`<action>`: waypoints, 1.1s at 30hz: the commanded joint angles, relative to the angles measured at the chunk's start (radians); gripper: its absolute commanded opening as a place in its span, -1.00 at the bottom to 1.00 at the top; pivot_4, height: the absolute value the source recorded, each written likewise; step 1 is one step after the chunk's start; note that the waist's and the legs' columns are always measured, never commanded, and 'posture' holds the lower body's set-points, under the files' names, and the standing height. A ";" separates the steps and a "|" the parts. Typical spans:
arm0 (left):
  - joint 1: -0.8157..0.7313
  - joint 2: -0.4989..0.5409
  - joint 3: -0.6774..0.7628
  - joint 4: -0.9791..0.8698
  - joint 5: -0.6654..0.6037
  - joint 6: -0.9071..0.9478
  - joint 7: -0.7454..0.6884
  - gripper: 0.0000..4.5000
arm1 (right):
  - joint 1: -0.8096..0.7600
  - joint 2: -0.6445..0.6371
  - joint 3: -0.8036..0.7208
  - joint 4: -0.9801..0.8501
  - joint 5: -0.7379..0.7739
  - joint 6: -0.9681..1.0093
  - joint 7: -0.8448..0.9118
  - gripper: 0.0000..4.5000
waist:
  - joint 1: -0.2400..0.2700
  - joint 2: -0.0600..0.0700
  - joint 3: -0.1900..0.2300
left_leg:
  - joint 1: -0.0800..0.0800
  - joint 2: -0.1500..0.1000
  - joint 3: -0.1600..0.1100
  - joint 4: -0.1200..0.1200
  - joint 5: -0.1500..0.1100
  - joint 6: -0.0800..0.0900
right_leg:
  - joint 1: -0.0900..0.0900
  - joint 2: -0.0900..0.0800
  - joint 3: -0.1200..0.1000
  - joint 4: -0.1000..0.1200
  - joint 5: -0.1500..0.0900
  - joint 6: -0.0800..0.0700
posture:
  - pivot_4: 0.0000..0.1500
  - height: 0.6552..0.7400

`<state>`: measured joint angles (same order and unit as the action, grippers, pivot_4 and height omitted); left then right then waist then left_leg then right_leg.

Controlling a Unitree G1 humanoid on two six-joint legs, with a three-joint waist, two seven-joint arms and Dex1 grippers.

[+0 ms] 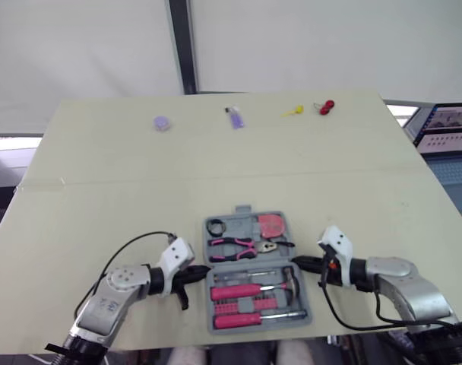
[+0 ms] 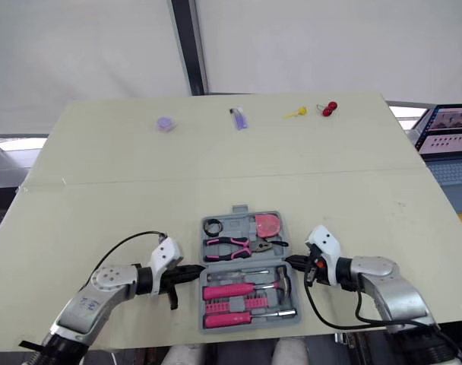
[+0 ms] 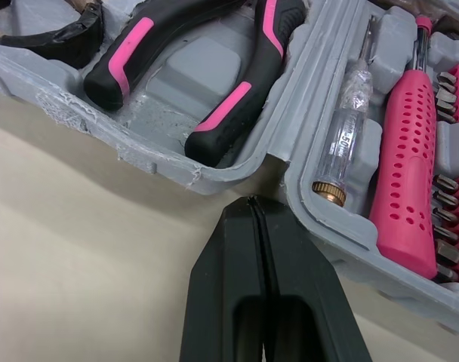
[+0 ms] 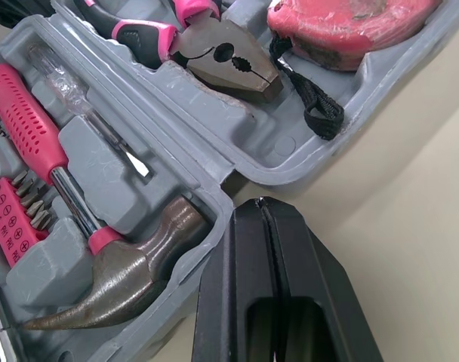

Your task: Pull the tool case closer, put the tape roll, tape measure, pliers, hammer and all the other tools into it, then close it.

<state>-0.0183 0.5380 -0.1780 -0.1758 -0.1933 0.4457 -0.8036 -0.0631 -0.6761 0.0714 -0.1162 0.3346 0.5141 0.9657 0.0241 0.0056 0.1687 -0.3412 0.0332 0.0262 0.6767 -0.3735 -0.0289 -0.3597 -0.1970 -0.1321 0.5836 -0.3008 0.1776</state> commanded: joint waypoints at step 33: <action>0.053 0.041 -0.038 -0.027 0.012 0.010 -0.008 -0.98 | 0.057 0.000 -0.012 -0.095 0.026 0.024 -0.015 -1.00 | 0.000 0.000 0.000 | 0.001 0.000 0.000 -0.001 0.000 0.000 | 0.000 0.000 0.000 0.000 0.000 0.000 | 1.00 1.00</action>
<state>0.0129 0.5689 -0.1947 -0.2027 -0.1913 0.4455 -0.8035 0.0026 -0.6810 0.0702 -0.1944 0.3520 0.5499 0.9589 0.0241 0.0057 0.1687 -0.3403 0.0332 0.0264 0.6752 -0.3736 -0.0291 -0.3595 -0.1970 -0.1318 0.5833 -0.3008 0.1776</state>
